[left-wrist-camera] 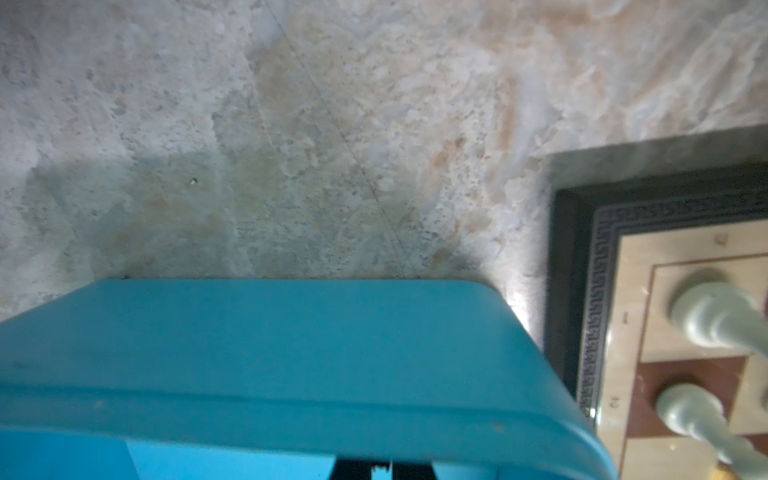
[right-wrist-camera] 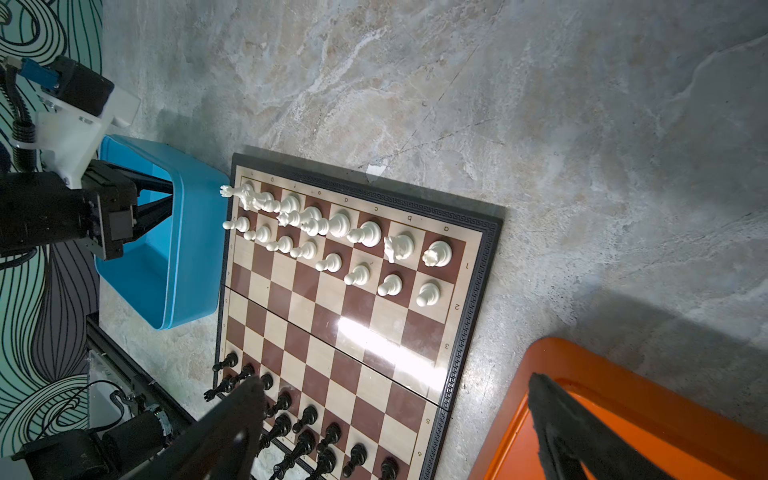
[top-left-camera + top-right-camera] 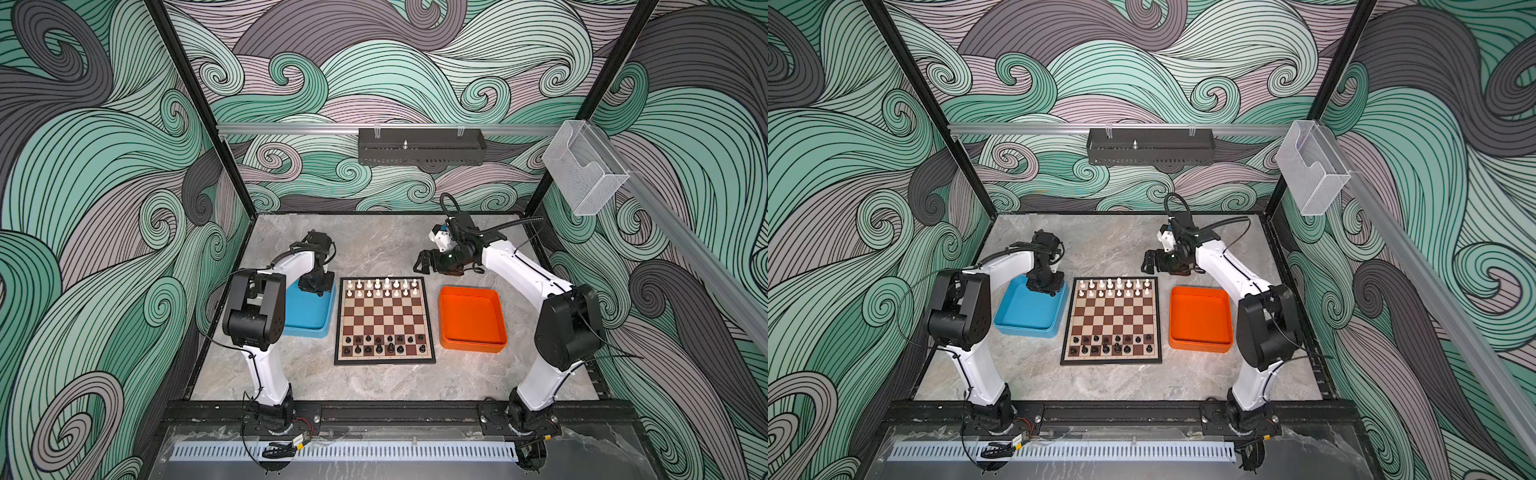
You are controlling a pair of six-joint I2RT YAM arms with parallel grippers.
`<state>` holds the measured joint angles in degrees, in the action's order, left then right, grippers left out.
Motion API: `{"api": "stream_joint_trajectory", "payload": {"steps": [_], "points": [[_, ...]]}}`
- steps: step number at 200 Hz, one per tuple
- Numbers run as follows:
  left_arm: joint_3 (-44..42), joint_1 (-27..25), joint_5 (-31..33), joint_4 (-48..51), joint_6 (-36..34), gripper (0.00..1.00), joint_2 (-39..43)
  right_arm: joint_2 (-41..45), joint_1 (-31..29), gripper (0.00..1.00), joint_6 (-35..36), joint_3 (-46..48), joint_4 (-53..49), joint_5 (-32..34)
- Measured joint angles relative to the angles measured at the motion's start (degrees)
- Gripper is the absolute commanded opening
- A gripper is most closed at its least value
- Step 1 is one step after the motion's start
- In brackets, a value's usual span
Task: Set up the chess pieces on the board
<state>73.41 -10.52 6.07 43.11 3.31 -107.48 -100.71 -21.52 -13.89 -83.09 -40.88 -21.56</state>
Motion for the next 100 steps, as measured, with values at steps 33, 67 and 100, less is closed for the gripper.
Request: {"api": "stream_joint_trajectory", "payload": {"steps": [33, 67, 100], "points": [[1.14, -0.17, 0.20, 1.77, 0.22, 0.02, 0.11, 0.39, 0.00, 0.98, 0.00, 0.00, 0.00, 0.00], [3.41, -0.31, 1.22, 4.87, 0.72, 0.00, 1.31, 0.74, 0.13, 0.98, 0.02, 0.00, -0.02, 0.04], [6.45, -2.19, 2.49, 8.79, 1.64, 0.00, 4.96, 1.75, 0.85, 0.98, 0.02, 0.24, -0.02, 0.04]]}}
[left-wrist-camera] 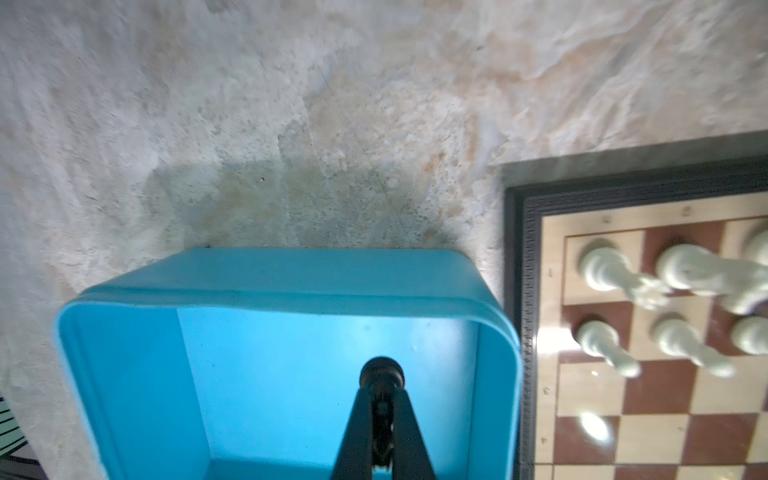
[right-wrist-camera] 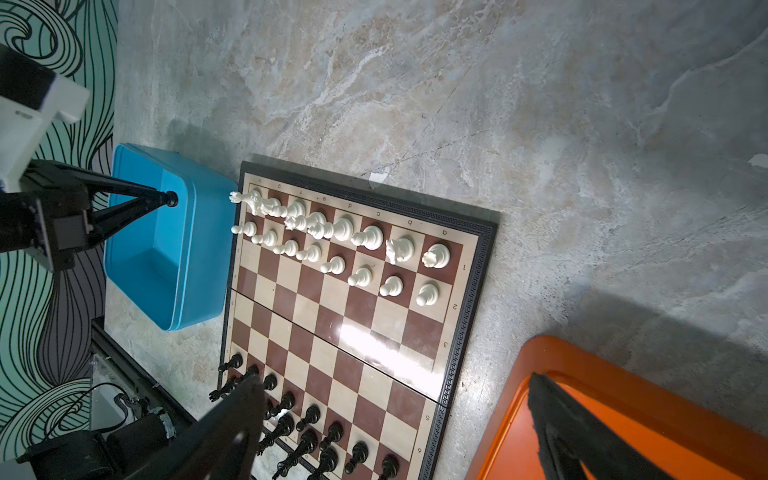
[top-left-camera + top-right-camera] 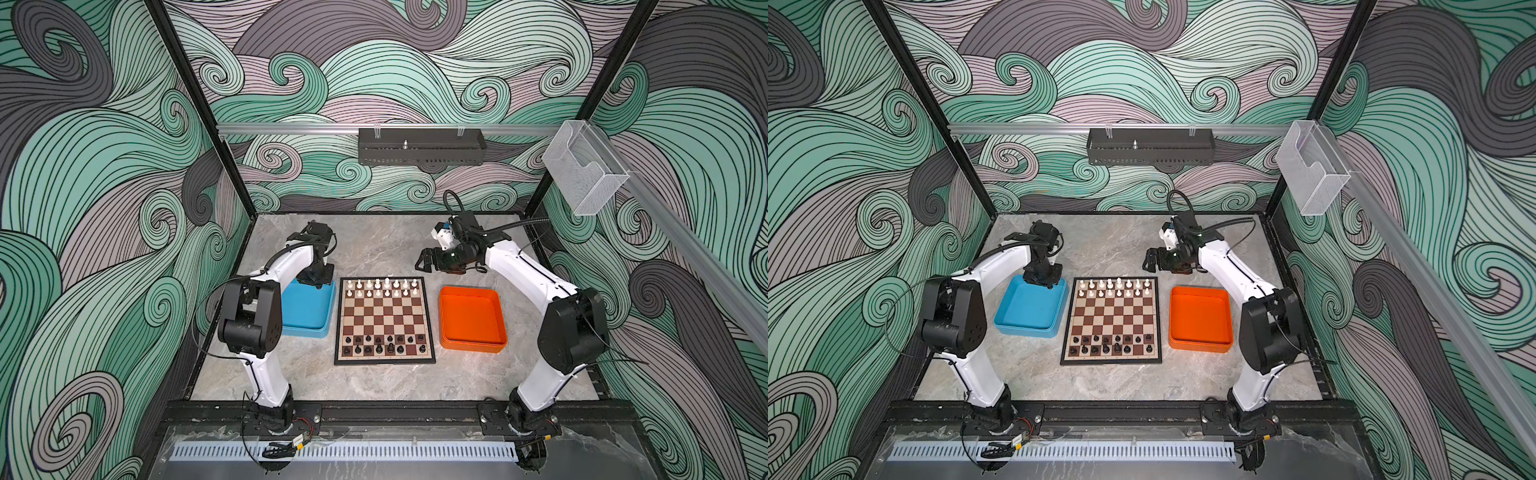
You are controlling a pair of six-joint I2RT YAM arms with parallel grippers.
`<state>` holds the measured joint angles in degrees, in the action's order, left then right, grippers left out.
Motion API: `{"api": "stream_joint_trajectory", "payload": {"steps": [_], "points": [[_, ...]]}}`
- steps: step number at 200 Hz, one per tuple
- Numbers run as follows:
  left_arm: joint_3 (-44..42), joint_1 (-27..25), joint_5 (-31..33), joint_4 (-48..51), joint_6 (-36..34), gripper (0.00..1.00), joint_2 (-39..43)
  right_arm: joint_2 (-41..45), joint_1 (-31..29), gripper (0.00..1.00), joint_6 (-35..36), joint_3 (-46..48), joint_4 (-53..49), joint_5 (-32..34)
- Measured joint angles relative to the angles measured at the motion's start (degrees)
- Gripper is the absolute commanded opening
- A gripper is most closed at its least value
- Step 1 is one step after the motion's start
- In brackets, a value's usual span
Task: Set up the chess pieces on the board
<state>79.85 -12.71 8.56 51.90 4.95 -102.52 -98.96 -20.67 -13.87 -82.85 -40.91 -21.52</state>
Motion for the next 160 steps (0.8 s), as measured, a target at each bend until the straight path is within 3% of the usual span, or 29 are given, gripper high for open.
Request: {"api": "stream_joint_trajectory", "payload": {"steps": [61, 117, 160], "points": [[6.43, -14.01, -1.57, 6.64, 1.81, 0.00, 4.59, 4.11, 4.94, 0.99, 0.02, 3.80, -0.07, -0.11], [6.60, -29.20, -6.80, 8.48, 2.12, 0.00, 5.40, 10.47, 11.04, 0.99, 0.00, 9.55, -0.79, 0.39], [5.33, -37.53, -10.95, 7.41, 1.92, 0.01, 5.51, 11.82, 12.20, 0.99, 0.22, 12.83, -1.66, 0.52]]}}
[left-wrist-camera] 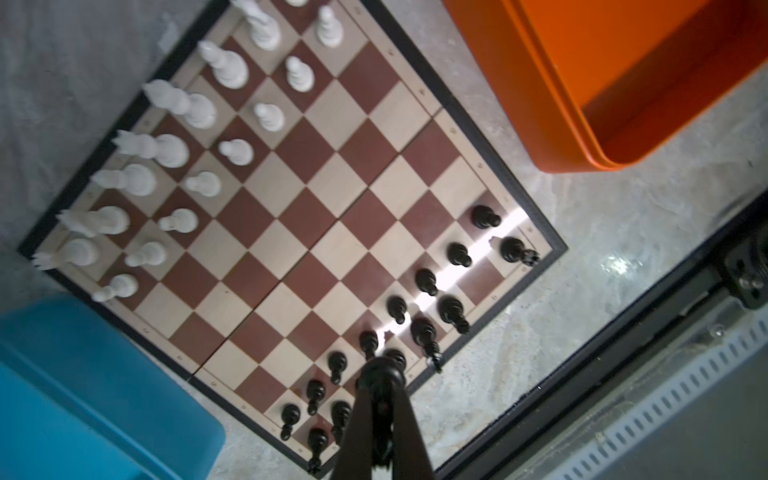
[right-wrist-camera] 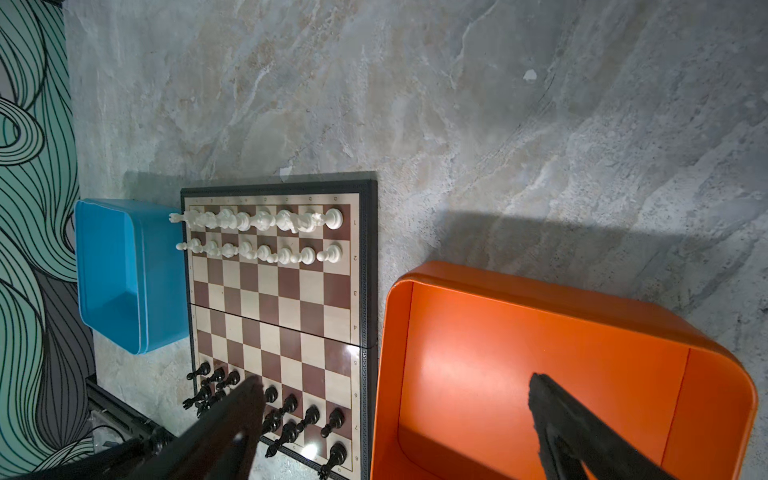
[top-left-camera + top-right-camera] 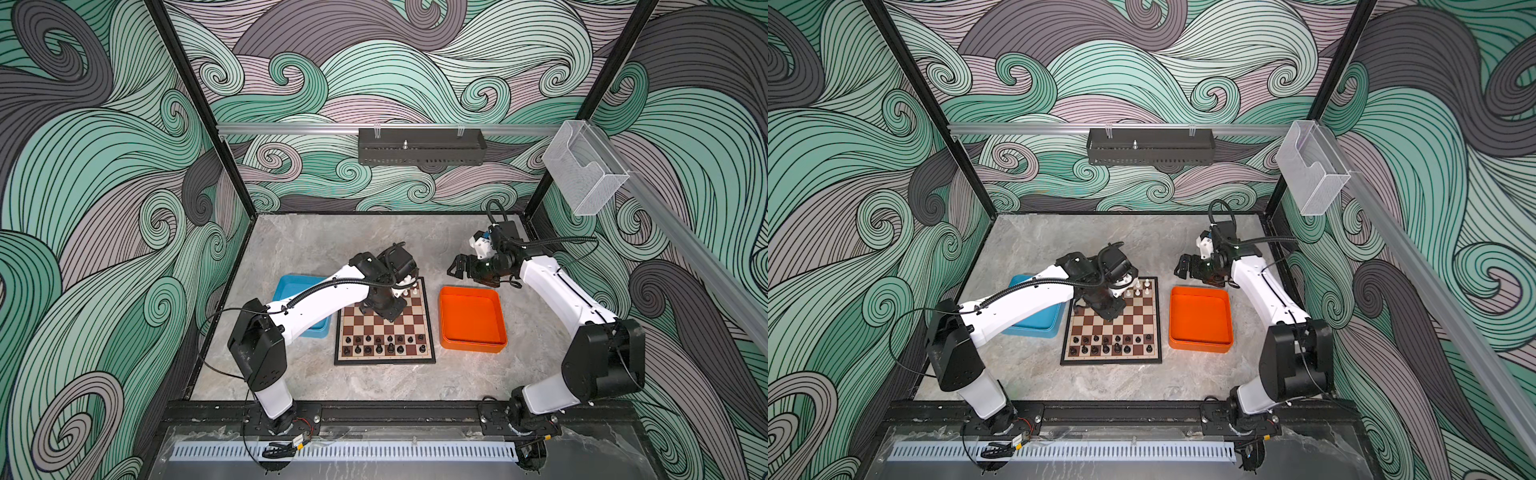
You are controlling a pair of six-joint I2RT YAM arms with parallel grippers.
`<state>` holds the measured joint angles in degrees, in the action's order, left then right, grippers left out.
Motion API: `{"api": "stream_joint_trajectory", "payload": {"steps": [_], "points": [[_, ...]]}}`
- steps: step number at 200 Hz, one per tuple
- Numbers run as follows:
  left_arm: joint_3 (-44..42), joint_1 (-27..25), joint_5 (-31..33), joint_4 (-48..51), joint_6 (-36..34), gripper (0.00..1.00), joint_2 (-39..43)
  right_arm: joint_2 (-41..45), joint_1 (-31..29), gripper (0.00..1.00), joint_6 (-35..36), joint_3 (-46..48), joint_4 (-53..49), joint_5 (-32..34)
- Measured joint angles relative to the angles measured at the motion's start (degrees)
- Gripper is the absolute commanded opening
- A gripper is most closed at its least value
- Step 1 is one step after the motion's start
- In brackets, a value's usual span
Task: Set up the chess pieces on the board
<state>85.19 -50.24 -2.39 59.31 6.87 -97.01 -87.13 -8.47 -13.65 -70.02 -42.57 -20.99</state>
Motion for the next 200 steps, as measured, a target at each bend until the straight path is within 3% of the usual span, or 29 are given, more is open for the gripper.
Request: {"api": "stream_joint_trajectory", "payload": {"steps": [67, 200], "points": [[-3.19, -8.87, -3.37, -4.72, -0.42, 0.02, -3.69, 0.02, 1.09, 0.99, 0.92, 0.39, -0.11, -0.13], [-7.82, -11.30, -4.35, -14.01, 0.22, 0.03, -9.09, 0.02, 1.97, 0.99, 1.16, 1.05, -0.04, -0.72]]}}
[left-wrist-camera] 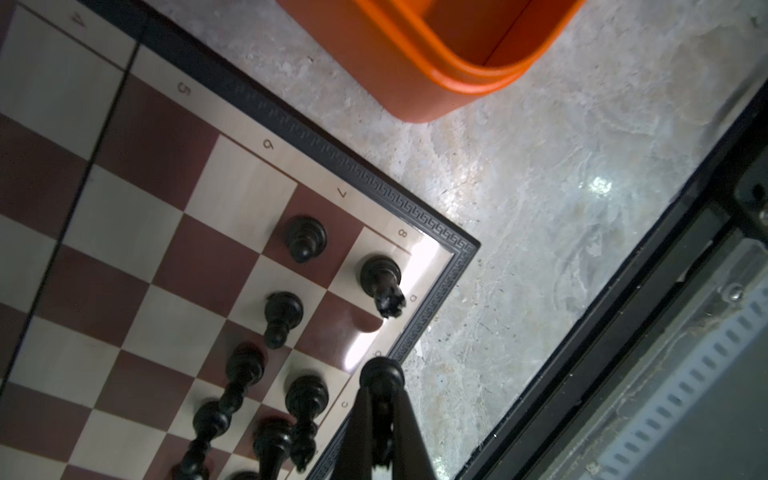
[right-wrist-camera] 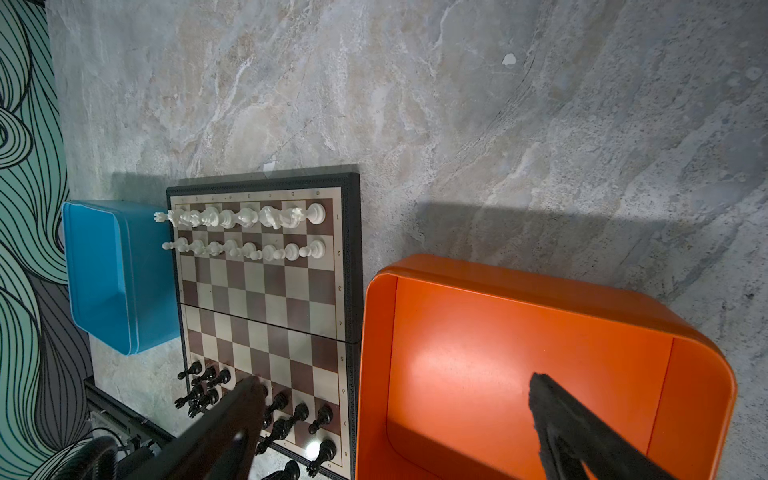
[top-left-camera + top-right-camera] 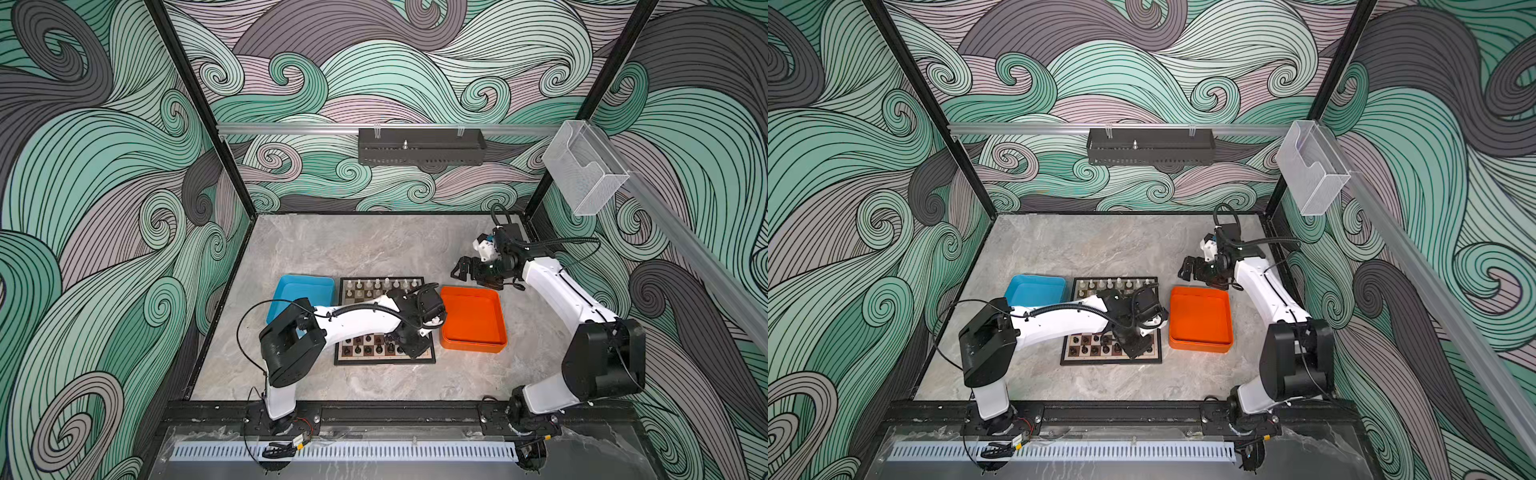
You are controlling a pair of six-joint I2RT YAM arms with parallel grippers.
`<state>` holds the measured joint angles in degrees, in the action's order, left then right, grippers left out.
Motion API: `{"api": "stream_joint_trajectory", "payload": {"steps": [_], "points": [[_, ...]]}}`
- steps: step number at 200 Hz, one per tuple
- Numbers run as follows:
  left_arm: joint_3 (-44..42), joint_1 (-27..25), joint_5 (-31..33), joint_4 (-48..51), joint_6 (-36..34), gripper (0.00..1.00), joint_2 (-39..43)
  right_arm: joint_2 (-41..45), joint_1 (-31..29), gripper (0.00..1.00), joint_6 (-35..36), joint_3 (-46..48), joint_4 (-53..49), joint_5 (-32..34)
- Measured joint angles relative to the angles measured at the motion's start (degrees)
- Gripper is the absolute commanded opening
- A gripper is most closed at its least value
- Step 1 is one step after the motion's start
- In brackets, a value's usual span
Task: Set up the chess pieces on the board
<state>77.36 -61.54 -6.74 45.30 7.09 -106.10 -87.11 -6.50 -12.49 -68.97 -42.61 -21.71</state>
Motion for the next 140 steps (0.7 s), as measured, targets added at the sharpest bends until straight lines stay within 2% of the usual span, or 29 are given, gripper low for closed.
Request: {"api": "stream_joint_trajectory", "payload": {"steps": [140], "points": [[-1.55, -0.04, 3.98, -3.30, 1.09, 0.03, -1.20, 0.00, 0.11, 0.99, 0.00, 0.00, 0.00, -0.17]]}}
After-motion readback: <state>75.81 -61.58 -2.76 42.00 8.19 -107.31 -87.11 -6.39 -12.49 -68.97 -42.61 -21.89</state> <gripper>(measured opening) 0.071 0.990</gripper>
